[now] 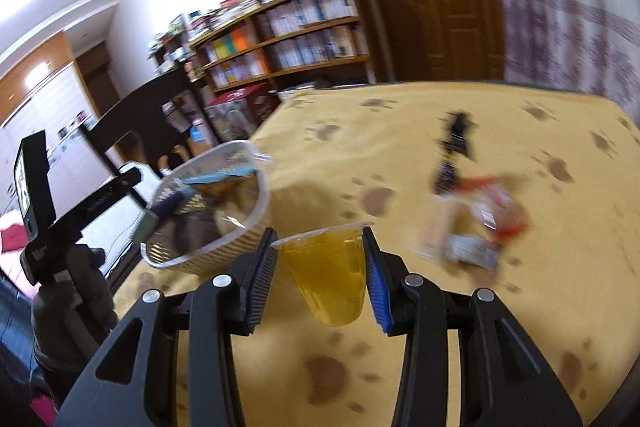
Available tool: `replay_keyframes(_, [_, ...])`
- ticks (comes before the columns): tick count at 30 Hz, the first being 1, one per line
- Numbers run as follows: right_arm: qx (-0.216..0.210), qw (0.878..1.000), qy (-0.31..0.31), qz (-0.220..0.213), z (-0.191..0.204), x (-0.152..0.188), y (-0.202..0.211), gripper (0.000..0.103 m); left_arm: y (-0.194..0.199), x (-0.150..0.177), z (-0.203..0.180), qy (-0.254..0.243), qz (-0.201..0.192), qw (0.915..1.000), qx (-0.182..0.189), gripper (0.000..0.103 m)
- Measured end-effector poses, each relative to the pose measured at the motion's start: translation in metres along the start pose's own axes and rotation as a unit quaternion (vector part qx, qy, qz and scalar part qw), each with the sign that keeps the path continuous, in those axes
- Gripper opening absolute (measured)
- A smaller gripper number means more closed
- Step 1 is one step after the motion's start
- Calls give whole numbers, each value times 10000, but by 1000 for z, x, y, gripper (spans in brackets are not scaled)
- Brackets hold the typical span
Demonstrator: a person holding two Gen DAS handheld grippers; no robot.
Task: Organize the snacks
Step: 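Carry the jelly cup into the basket and open the right tool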
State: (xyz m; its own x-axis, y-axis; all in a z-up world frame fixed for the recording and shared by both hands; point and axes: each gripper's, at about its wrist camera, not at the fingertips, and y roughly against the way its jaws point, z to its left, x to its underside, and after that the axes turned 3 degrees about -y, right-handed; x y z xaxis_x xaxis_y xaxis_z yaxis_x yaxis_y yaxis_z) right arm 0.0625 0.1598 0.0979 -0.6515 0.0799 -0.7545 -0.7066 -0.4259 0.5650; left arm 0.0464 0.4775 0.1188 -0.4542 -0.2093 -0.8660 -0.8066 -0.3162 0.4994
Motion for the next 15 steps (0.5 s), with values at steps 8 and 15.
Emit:
replay_keyframes(8, [-507, 9976, 445, 179, 63, -11, -34, 42, -4, -2, 15, 214, 25, 9998, -17, 98])
replay_keyframes(15, [-610, 9957, 630, 281, 91, -24, -65, 42, -6, -2, 18, 259, 43, 9997, 14, 98])
